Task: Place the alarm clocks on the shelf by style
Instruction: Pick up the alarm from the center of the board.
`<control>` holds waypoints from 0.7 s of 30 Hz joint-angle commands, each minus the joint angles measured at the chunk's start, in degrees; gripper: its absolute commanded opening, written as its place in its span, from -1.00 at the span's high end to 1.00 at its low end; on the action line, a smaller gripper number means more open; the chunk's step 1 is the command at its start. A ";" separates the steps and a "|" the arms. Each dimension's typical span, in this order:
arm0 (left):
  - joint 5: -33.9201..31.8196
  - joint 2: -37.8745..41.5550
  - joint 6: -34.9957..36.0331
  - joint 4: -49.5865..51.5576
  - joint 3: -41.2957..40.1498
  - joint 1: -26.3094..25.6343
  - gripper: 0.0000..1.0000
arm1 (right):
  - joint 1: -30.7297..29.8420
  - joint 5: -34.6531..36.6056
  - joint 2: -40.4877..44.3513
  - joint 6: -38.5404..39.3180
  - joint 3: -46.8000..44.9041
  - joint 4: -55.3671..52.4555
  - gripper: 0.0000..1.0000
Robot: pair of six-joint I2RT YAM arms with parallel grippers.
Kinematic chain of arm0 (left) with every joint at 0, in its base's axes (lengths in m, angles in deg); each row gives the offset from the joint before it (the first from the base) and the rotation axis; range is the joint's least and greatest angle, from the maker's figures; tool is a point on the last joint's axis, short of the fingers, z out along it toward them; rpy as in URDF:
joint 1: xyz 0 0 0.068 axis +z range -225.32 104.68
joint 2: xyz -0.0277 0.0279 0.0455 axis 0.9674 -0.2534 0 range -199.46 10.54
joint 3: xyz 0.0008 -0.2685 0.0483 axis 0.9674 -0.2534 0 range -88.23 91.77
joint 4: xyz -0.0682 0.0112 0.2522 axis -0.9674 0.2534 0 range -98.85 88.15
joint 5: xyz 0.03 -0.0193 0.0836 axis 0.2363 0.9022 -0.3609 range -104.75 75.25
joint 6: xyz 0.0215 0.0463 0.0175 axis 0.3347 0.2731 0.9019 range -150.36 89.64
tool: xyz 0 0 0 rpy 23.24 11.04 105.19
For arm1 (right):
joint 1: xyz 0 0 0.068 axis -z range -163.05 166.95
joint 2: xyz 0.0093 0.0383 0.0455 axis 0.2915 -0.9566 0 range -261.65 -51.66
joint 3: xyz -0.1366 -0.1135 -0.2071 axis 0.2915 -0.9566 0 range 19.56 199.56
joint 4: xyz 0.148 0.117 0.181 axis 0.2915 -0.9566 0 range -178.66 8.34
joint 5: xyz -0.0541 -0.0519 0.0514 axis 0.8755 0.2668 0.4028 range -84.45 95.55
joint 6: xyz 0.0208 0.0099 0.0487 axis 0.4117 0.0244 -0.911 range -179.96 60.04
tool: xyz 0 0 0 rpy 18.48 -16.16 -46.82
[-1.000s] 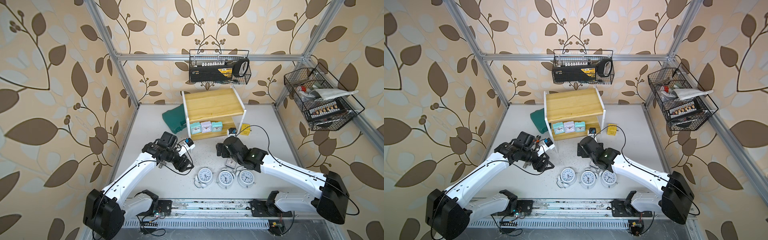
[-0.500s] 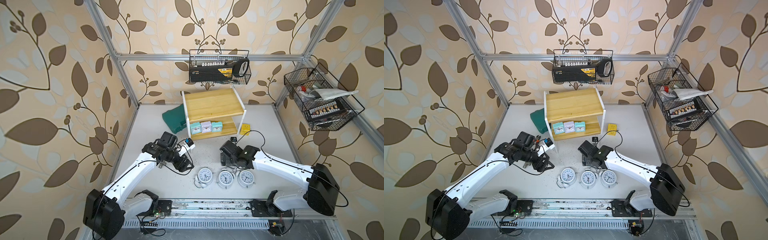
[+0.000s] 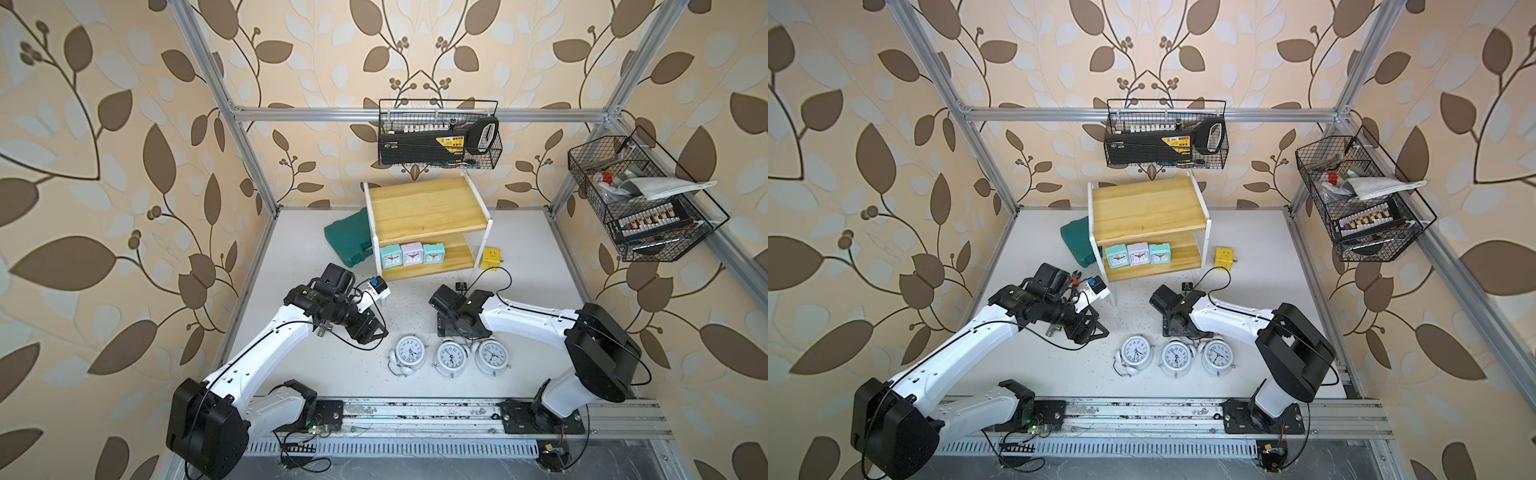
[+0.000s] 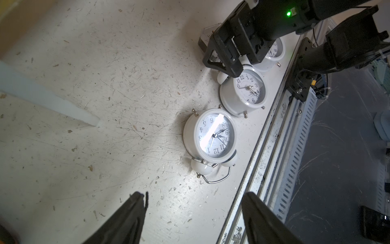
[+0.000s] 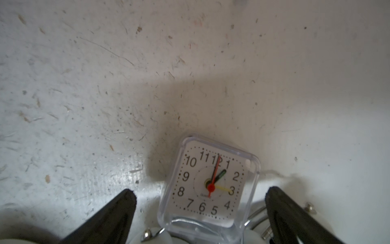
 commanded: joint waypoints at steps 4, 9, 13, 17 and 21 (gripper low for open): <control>1.34 0.29 0.98 -0.13 0.03 0.51 -0.52 | 0.21 1.90 -1.77 -0.77 -0.39 2.19 -0.79; 1.26 -0.02 1.02 -0.22 0.03 0.55 -0.52 | 0.22 2.57 -0.66 -0.46 -1.44 3.56 -0.60; 1.21 -0.33 1.02 -0.22 0.12 0.57 -0.52 | 0.17 3.31 1.07 0.15 -1.94 3.91 -0.38; 1.26 -0.46 1.03 -0.13 0.29 0.56 -0.52 | 0.05 3.81 3.13 1.22 -2.25 4.53 -0.24; 1.67 -0.42 0.79 0.26 0.97 0.49 -0.52 | -0.80 4.75 6.55 6.92 -2.75 7.66 -0.16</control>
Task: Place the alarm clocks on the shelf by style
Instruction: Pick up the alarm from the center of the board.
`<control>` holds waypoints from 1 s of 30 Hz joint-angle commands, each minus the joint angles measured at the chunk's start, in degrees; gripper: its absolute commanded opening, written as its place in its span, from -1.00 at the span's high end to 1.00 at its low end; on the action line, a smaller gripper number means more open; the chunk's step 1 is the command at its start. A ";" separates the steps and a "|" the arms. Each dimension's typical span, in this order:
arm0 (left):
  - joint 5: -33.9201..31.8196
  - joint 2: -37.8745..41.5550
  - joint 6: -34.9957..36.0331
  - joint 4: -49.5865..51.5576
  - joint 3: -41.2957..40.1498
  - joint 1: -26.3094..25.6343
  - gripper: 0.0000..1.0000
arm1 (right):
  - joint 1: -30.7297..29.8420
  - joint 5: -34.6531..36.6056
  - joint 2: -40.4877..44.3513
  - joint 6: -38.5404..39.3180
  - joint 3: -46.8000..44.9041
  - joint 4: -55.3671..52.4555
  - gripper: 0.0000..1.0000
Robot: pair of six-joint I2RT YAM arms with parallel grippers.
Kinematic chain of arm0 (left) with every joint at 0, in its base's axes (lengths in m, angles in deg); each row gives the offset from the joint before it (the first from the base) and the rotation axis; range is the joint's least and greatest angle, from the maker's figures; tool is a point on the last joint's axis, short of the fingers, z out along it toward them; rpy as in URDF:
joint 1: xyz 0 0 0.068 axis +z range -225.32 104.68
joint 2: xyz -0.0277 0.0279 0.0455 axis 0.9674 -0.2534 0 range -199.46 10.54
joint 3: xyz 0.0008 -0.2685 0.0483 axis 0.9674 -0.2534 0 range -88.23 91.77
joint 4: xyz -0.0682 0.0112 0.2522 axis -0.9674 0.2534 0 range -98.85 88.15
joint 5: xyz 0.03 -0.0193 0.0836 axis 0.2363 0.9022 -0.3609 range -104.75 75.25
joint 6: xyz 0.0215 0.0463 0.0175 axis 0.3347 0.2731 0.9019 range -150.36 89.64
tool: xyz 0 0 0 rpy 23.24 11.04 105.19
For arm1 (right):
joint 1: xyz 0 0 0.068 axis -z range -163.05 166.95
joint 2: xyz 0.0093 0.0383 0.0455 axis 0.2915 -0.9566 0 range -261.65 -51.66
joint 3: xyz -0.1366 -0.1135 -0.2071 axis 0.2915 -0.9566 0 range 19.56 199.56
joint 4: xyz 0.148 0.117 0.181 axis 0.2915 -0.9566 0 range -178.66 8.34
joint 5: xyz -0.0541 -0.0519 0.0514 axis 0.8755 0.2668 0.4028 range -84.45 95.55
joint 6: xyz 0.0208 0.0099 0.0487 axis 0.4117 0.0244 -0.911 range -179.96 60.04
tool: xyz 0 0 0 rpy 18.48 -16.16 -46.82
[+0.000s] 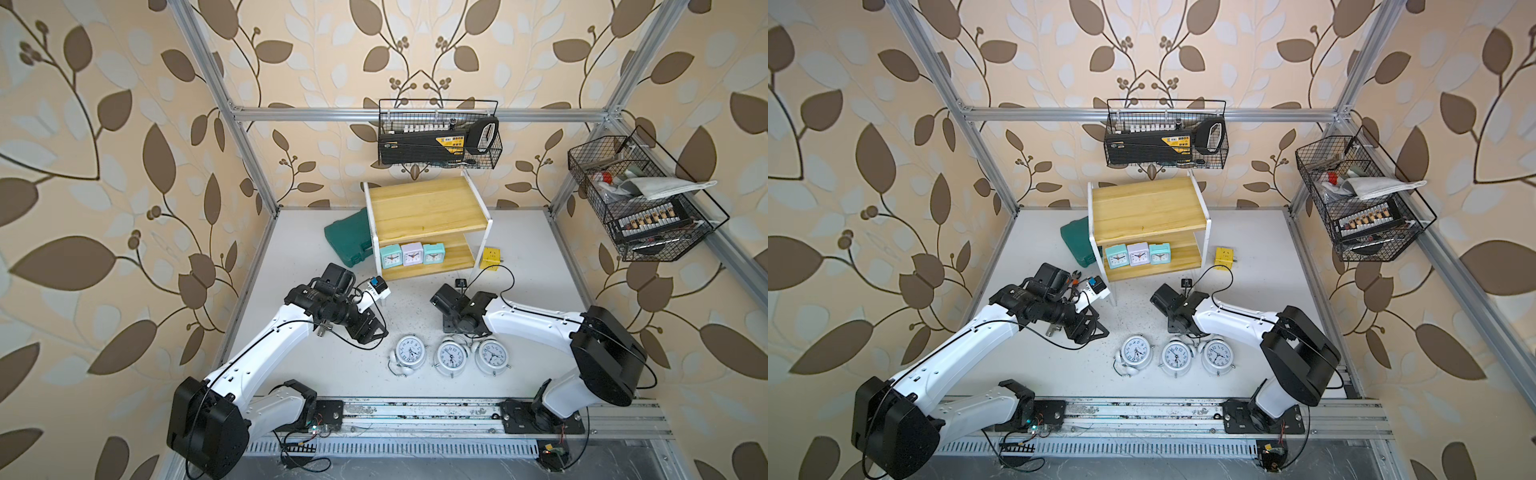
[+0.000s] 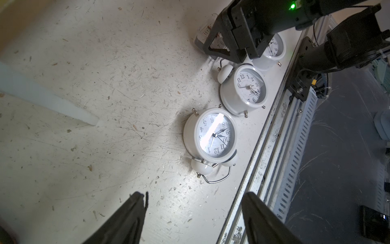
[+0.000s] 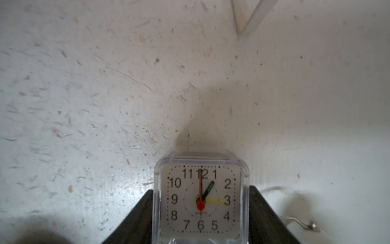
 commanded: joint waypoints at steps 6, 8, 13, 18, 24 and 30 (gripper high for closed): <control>3.86 0.09 0.62 1.66 2.48 0.55 -0.52 | -3.19 3.09 9.89 14.76 -5.76 15.30 -0.14; 4.32 -0.15 0.52 2.38 3.46 0.56 -0.52 | -3.58 1.90 12.47 17.68 -8.27 20.78 -0.13; 5.03 -0.83 -0.41 4.40 6.27 0.64 -0.53 | -6.30 0.55 17.51 25.39 -14.66 35.41 -0.09; 6.37 -3.82 -2.01 7.53 11.69 1.01 -0.54 | -10.79 2.22 18.07 30.51 -18.66 47.27 -0.07; 9.52 -7.88 -6.89 7.98 15.40 1.36 -0.57 | -18.66 8.85 15.84 35.30 -20.51 58.72 -0.05; 12.12 -10.89 -10.37 6.77 15.94 1.85 -0.58 | -23.27 10.58 13.81 38.37 -20.66 65.39 -0.04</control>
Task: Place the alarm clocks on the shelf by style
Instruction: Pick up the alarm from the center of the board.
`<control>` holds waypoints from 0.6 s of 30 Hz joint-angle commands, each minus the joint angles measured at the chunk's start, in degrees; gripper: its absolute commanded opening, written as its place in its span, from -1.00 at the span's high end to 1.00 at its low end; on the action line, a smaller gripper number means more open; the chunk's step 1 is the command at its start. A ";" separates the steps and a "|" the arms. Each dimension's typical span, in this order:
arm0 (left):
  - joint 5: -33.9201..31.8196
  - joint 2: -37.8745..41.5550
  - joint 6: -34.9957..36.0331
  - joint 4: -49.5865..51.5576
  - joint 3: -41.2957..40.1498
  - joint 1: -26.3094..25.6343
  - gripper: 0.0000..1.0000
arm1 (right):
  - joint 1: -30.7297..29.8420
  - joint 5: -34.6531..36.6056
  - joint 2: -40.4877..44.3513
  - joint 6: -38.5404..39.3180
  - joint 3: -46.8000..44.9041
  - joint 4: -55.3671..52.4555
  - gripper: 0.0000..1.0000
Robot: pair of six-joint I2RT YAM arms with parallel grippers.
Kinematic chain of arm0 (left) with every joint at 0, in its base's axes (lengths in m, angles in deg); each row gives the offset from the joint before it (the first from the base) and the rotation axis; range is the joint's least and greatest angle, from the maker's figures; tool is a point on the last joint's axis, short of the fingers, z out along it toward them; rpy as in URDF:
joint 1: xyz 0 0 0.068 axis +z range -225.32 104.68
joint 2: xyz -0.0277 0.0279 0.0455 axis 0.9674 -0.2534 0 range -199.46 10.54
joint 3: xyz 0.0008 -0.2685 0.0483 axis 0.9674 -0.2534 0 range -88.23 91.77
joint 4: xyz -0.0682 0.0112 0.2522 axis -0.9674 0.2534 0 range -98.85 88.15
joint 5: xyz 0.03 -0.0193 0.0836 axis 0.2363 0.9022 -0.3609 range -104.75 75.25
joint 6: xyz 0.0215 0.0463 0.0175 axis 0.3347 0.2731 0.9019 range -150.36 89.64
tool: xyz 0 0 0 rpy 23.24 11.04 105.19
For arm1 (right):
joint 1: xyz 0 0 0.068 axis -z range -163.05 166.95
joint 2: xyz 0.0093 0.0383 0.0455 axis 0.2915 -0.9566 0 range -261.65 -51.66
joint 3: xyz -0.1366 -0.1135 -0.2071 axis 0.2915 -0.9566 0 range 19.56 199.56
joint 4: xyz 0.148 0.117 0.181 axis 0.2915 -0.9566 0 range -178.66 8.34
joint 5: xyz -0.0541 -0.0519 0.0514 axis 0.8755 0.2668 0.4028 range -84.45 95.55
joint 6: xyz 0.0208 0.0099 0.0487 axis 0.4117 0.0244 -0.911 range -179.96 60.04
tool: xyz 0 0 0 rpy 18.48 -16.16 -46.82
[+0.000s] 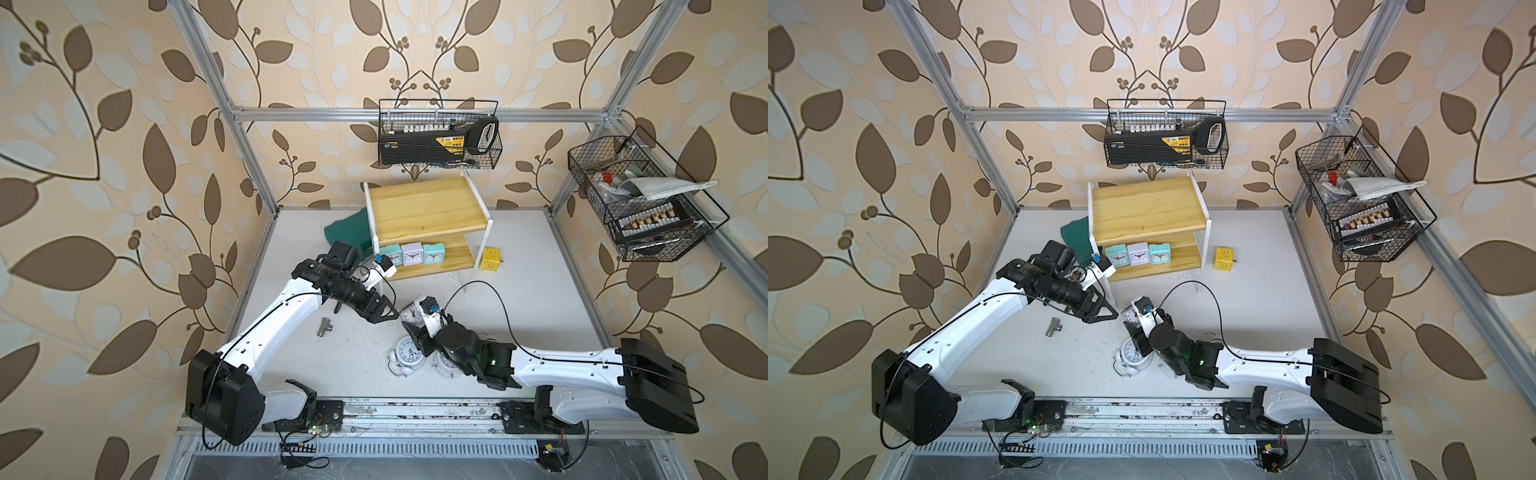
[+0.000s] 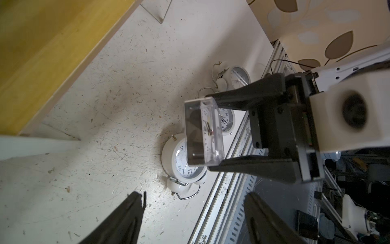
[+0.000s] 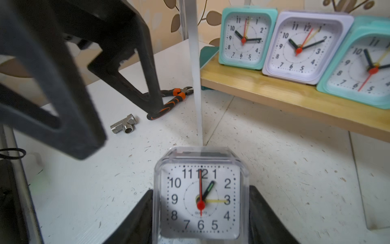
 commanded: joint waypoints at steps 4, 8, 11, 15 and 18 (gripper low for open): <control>5.17 -0.86 -3.22 -0.02 1.39 0.77 -0.59 | -2.48 2.13 -1.91 3.86 -0.28 8.22 -0.04; 6.68 -1.27 -3.00 0.34 1.18 0.68 -0.58 | -2.90 1.49 -3.07 4.47 0.42 8.87 -0.04; 7.18 -1.44 -2.52 0.52 0.72 0.68 -0.57 | -3.17 1.42 -3.61 4.72 0.29 10.59 -0.04; 8.43 -1.65 -1.80 1.02 0.26 0.71 -0.50 | -3.21 1.24 -4.33 4.98 0.18 12.27 -0.04; 9.17 -2.09 -1.24 1.48 0.17 0.67 -0.43 | -3.21 1.01 -5.06 5.21 0.25 13.36 -0.04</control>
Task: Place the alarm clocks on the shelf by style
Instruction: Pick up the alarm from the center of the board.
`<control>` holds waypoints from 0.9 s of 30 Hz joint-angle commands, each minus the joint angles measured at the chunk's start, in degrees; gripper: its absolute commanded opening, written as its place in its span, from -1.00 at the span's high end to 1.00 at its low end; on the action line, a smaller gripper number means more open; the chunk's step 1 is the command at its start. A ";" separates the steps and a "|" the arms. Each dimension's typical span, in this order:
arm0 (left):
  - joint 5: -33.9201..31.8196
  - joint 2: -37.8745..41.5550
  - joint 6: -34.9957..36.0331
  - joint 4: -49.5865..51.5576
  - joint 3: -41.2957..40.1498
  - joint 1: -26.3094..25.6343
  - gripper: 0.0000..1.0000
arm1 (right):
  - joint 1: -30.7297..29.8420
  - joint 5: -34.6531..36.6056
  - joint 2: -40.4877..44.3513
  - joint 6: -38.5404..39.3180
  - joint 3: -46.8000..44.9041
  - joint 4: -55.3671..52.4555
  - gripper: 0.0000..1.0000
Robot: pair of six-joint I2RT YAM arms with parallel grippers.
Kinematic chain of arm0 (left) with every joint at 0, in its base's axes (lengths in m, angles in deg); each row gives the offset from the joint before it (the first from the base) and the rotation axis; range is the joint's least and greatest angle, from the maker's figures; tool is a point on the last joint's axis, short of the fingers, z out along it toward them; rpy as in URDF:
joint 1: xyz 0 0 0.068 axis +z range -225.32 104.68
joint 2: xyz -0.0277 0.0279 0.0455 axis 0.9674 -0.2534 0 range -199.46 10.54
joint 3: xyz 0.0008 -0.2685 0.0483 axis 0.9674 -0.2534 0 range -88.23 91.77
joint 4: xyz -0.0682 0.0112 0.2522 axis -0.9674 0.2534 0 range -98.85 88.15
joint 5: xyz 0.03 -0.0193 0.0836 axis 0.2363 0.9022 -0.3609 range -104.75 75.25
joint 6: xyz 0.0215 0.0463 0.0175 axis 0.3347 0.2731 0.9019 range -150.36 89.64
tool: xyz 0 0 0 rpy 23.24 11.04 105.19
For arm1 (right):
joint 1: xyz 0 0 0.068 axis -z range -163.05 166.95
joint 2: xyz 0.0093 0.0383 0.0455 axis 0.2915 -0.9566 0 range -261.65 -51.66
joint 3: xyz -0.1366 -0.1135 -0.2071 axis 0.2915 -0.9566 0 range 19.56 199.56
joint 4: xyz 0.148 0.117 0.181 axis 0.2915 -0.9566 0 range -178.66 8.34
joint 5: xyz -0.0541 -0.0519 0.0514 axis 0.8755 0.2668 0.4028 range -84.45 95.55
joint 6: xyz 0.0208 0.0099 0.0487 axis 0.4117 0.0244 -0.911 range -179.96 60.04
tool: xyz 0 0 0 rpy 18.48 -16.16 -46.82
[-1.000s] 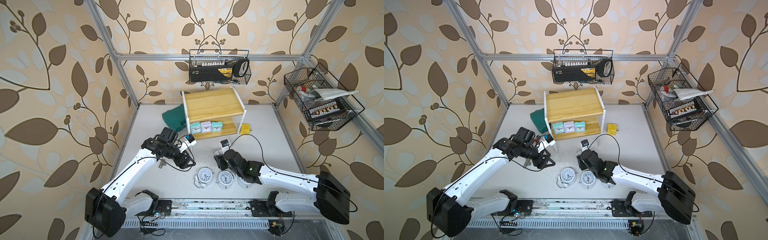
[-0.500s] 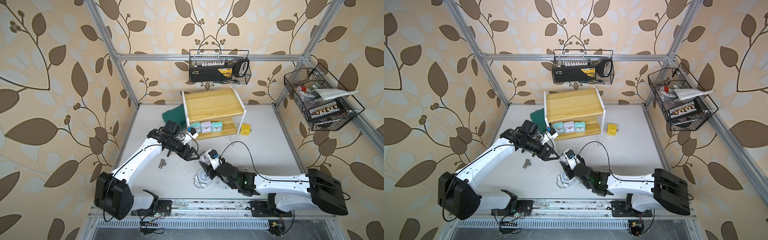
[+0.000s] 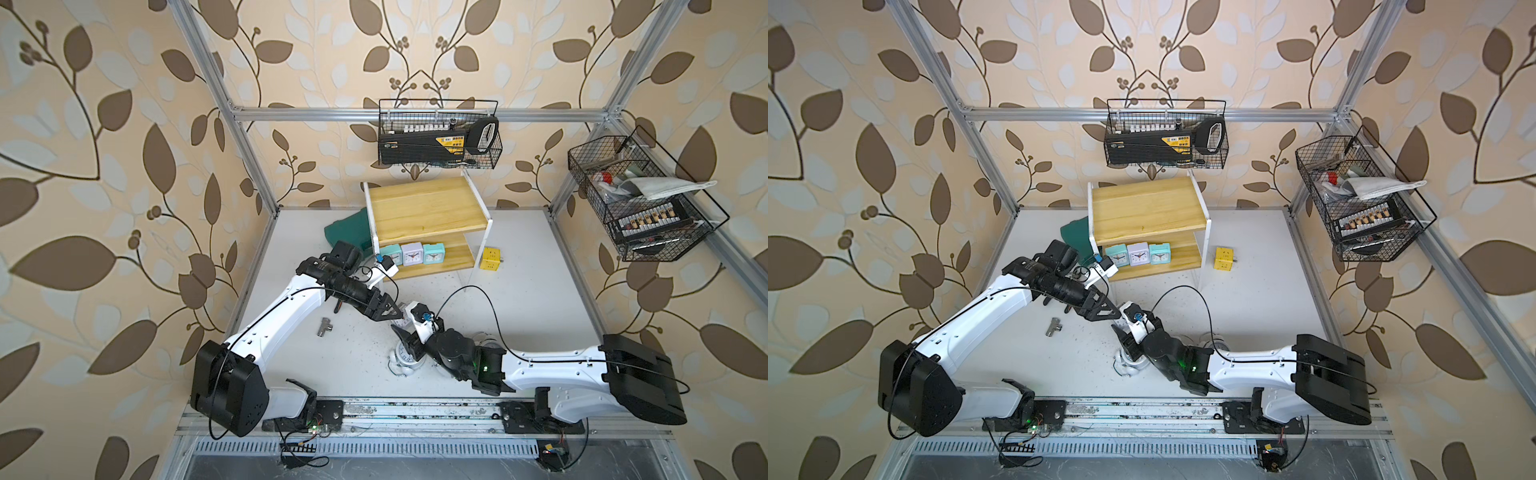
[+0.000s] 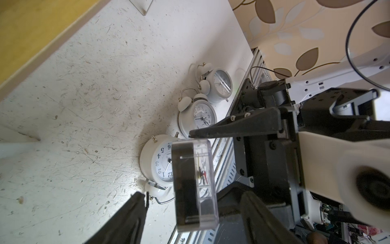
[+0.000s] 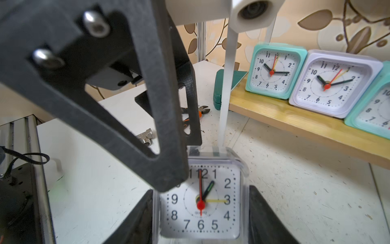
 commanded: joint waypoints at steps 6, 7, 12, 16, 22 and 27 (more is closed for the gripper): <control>3.64 -0.75 1.98 1.92 0.13 0.67 -0.27 | -0.39 0.16 -1.31 1.01 0.12 4.55 -0.05; 3.60 -0.75 2.14 1.92 0.13 0.68 -0.23 | -0.33 0.08 -1.45 1.04 0.11 4.62 -0.06; 3.48 -0.82 2.47 1.85 -0.18 0.70 0.02 | -0.39 -0.64 -2.11 1.22 0.31 5.08 -0.11; 2.29 -0.44 2.43 1.35 -0.66 0.58 0.25 | -0.37 -0.90 -2.88 0.95 0.67 4.97 -0.17; -0.16 0.41 2.29 0.17 -1.56 0.24 0.47 | -0.29 -1.43 -3.63 -0.58 2.39 2.30 -0.36; -3.12 0.70 2.36 -0.61 -2.18 -0.66 0.54 | 0.51 -2.55 -3.79 -2.22 3.86 -0.61 -0.47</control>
